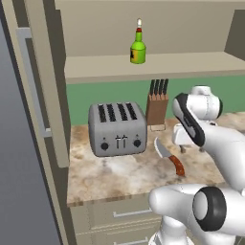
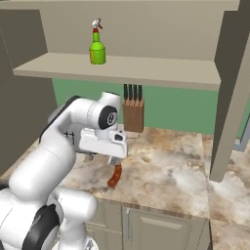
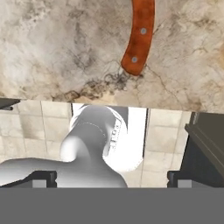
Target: Move the cutting board and knife to the sink. Then move spray from the cabinet to the counter.
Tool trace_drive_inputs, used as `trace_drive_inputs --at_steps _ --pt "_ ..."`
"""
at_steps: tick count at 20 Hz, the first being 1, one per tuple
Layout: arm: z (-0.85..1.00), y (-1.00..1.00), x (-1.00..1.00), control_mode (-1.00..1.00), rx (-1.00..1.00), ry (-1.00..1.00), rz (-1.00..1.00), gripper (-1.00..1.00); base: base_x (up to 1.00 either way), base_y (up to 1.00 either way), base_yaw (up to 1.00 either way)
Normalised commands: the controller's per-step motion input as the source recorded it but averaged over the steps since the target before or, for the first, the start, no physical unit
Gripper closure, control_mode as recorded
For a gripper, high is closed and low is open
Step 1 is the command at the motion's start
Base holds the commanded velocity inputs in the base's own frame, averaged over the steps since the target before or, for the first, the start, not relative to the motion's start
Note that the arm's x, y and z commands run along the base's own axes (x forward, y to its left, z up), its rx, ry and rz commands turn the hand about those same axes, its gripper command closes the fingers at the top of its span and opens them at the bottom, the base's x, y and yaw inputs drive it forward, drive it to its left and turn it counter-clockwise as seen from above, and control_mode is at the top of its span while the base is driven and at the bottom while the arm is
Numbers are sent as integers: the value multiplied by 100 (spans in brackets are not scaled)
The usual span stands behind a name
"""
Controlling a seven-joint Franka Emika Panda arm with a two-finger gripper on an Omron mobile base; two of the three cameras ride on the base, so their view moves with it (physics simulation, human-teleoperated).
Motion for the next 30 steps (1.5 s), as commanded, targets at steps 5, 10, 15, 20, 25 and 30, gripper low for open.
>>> trace_drive_inputs --at_steps 5,10,15,20,25,30 --pt "-30 0 6 -100 0 10 0 -100 0 0 0" --pt "-25 0 7 -100 0 12 0 -100 0 0 0" --pt "-26 0 9 -100 0 15 0 -100 0 0 0" --pt "-24 0 10 -100 0 3 0 -100 0 0 0" --pt "-19 0 13 -100 0 0 0 -100 0 0 0" --pt "-21 0 12 -100 0 -3 0 -100 0 0 0"
